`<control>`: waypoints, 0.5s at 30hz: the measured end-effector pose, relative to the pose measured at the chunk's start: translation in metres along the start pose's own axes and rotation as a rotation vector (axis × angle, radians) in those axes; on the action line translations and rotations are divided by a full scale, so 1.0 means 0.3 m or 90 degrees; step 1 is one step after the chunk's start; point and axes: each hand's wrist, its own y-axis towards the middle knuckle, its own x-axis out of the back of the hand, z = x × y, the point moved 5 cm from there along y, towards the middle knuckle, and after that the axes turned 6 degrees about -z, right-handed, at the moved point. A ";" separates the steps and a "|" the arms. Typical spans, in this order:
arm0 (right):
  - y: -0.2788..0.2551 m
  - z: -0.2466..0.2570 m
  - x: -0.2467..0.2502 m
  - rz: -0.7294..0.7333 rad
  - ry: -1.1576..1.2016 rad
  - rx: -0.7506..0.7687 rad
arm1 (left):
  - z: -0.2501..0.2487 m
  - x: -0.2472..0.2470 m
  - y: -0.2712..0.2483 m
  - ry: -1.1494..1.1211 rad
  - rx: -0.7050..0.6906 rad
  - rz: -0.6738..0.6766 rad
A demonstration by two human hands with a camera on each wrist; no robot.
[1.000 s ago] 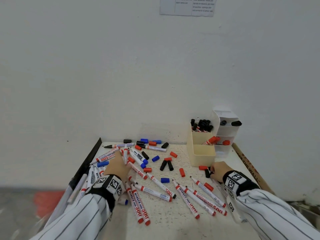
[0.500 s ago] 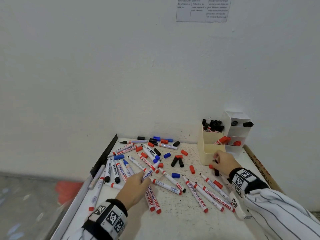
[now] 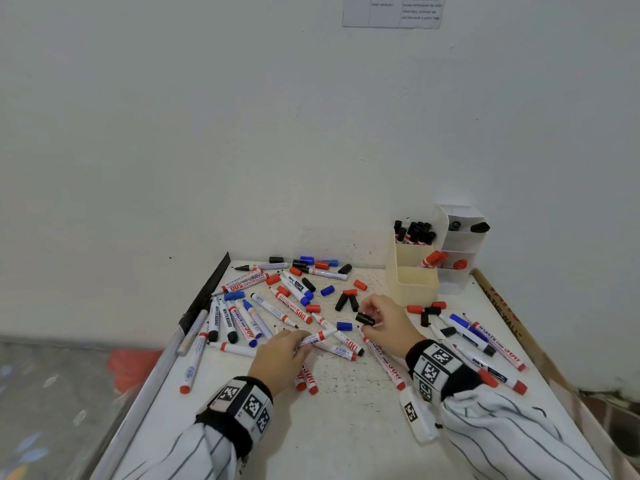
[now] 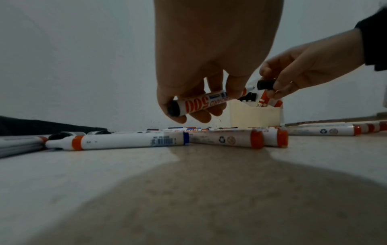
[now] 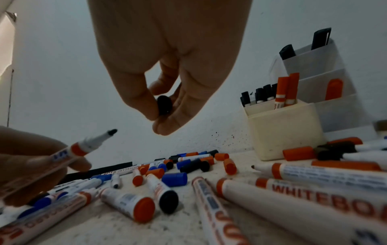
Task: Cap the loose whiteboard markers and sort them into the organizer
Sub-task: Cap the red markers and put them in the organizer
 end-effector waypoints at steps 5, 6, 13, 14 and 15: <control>-0.024 -0.015 -0.038 -0.009 0.023 -0.022 | -0.012 -0.023 0.011 0.019 -0.021 -0.023; -0.028 -0.021 -0.044 -0.022 0.036 -0.026 | -0.014 -0.028 0.010 0.020 -0.025 -0.022; -0.038 -0.026 -0.073 -0.086 0.154 -0.025 | -0.018 -0.063 0.013 0.043 -0.032 -0.007; -0.039 -0.022 -0.077 -0.077 0.165 -0.020 | -0.019 -0.064 0.013 0.043 -0.031 -0.006; -0.040 -0.020 -0.081 -0.066 0.170 -0.018 | -0.019 -0.065 0.014 0.040 -0.030 -0.006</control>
